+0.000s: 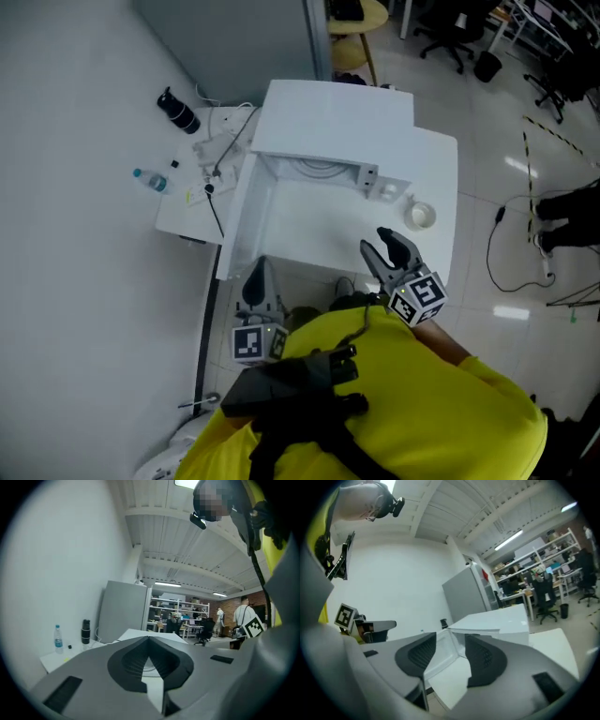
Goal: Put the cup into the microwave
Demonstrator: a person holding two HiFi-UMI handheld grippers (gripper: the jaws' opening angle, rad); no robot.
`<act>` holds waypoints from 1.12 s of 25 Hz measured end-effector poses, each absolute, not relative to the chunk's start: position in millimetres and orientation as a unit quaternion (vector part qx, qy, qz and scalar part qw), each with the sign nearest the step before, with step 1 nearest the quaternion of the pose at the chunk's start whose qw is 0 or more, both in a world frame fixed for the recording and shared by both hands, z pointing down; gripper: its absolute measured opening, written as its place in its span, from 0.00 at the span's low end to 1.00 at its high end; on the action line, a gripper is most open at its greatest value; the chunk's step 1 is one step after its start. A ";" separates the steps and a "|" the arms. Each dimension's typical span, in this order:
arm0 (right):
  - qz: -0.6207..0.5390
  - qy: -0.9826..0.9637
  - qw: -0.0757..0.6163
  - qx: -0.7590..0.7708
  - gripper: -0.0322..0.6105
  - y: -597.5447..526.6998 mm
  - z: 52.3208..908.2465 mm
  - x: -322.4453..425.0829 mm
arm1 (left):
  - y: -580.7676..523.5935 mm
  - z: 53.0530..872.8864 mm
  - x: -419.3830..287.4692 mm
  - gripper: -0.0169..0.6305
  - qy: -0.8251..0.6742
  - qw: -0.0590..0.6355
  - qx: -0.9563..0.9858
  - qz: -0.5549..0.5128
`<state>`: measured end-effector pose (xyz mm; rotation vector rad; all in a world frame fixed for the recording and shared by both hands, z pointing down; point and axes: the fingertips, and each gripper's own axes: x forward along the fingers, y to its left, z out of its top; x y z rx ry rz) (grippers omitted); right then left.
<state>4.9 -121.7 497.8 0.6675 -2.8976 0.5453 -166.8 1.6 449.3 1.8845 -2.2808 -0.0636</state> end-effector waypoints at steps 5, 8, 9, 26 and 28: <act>0.197 -0.922 0.076 0.325 0.40 -141.1 528.6 54.5 | -49.5 471.1 -148.5 0.04 -0.704 0.111 0.701 -0.001; 0.193 -0.905 0.048 0.376 0.25 -139.6 513.8 75.4 | -80.6 495.8 -114.0 0.31 -0.633 0.120 0.764 0.028; 0.192 -0.899 0.041 0.392 0.25 -138.1 508.3 79.6 | -91.7 505.6 -100.8 0.45 -0.608 0.122 0.783 0.039; 0.240 -0.784 0.042 0.571 0.25 -114.6 554.5 201.4 | -255.5 765.7 144.4 0.97 -0.368 0.167 0.899 0.168; 0.257 -0.771 0.047 0.581 0.25 -104.1 565.2 213.2 | -267.8 785.3 163.2 0.97 -0.363 0.168 0.899 0.180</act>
